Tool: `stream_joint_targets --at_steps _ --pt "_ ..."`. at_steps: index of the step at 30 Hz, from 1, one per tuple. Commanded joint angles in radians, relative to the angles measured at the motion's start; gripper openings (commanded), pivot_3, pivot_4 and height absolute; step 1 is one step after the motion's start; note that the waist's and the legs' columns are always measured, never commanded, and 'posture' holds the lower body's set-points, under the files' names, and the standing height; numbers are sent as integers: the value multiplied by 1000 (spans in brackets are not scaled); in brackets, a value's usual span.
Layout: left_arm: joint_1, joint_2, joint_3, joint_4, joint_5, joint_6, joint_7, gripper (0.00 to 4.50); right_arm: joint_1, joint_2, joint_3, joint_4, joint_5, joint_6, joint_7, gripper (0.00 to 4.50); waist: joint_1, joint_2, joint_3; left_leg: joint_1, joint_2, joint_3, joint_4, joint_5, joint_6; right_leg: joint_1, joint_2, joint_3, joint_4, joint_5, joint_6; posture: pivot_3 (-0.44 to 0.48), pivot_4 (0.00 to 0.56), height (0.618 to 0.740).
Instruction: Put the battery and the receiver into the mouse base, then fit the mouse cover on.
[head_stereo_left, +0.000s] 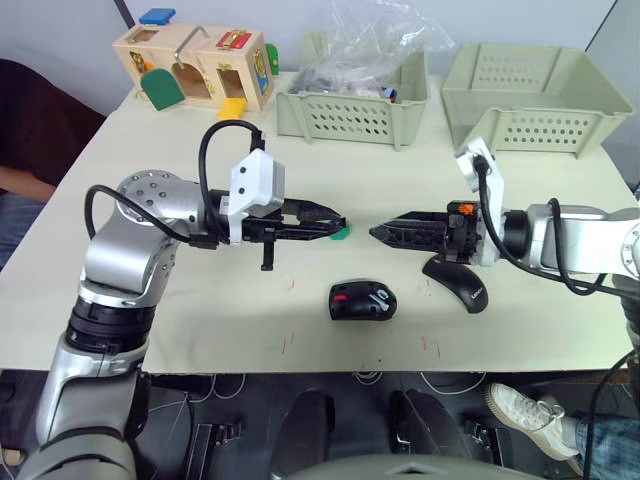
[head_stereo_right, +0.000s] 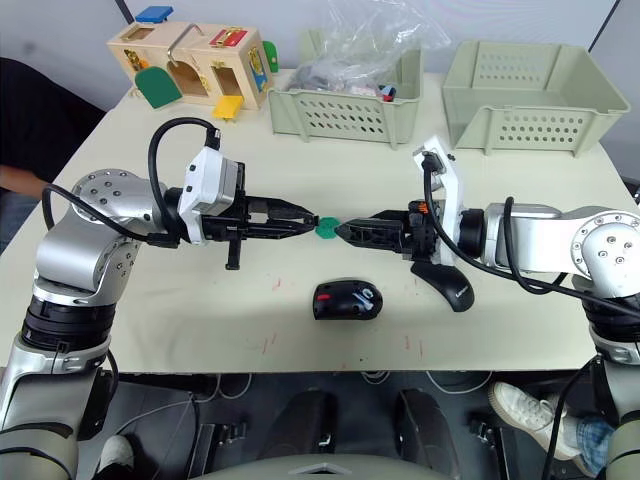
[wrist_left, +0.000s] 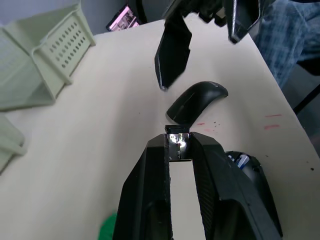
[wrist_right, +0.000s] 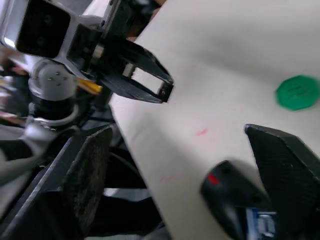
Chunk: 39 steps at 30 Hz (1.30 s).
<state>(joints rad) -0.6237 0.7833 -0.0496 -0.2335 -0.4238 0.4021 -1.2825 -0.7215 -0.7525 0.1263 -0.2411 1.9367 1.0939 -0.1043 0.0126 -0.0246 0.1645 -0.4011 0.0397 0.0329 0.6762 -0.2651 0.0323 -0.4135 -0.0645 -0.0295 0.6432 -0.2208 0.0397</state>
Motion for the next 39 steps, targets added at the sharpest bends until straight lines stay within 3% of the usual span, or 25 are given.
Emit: stream_joint_targets --at_steps 1,10,11,18,20,21,22,39 --pt "-6 4 1 -47 12 -54 5 592 -41 58 -4 28 35 27 -7 3290 -1 0 0 0 0 0 0 0 0 0 0 0 0 0 0 0 150 740" --pt "-14 0 -8 -52 6 -60 8 592 -70 169 -42 115 35 84 -66 3290 1 0 0 0 0 0 0 0 0 0 0 0 0 0 0 0 150 740" --pt "-15 1 -8 -51 4 -58 7 592 -73 175 -45 117 35 89 -67 2779 1 0 0 0 0 0 0 0 0 0 0 0 0 0 0 0 150 740" --pt "-15 2 -13 -44 6 -64 -3 592 -79 222 -73 135 35 101 -100 2779 -1 1 0 0 0 0 0 0 0 0 0 0 0 0 0 0 150 740" --pt "-16 3 -18 -39 8 -69 -8 592 -79 230 -80 137 35 103 -110 2165 -1 1 0 0 0 0 0 0 0 0 0 0 0 0 0 0 150 740" --pt "-16 4 -20 -38 9 -71 -9 592 -78 231 -82 136 35 105 -112 2071 -1 1 0 0 0 0 0 0 0 0 0 0 0 0 0 0 150 740" --pt "-18 4 -21 -37 7 -69 -8 592 -78 233 -84 135 35 105 -113 1578 0 1 0 0 0 0 0 0 0 0 0 0 0 0 0 0 150 740" --pt "-29 5 -24 7 20 -93 -9 592 -42 212 -85 116 35 122 -122 1578 -1 1 1 0 0 0 -1 0 0 -1 0 0 0 0 0 0 150 740"
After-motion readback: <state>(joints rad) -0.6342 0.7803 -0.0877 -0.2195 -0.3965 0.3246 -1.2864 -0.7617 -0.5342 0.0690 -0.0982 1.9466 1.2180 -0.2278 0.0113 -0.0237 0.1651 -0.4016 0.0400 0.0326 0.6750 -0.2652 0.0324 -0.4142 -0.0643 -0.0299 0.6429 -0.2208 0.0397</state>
